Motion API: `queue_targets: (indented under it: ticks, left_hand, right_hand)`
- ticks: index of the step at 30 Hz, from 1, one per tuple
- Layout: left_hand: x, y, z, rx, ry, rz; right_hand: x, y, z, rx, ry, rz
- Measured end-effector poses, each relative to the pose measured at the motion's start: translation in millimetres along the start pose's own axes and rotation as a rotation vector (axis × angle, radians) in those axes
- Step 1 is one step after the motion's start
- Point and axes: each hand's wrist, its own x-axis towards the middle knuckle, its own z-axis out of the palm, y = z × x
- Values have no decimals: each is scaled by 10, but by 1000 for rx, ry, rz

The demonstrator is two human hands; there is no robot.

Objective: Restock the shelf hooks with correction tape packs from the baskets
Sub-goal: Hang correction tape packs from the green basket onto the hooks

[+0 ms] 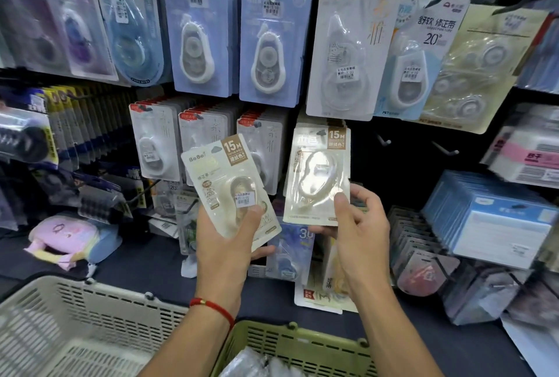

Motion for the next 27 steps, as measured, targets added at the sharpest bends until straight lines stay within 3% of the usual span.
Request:
queue_targets:
  ticks: [2, 5, 7, 13, 20, 27]
  left_hand:
    - [4, 6, -3, -3, 43, -10]
    - [4, 1, -5, 9, 63, -39]
    - [-11, -15, 10, 31, 19, -48]
    - [-86, -53, 106, 48, -260, -98]
    - [-92, -138, 162, -24, -318, -53]
    - [-62, -157, 200, -79, -329, -30]
  right_hand:
    - [26, 78, -56, -135, -1, 55]
    - [32, 204, -181, -577, -78, 167]
    - [1, 219, -193, -664, -132, 132]
    - [-89, 105, -37, -311, -350, 19]
    - [-44, 76, -65, -174, -68, -30]
    - [51, 36, -112, -150, 14, -50]
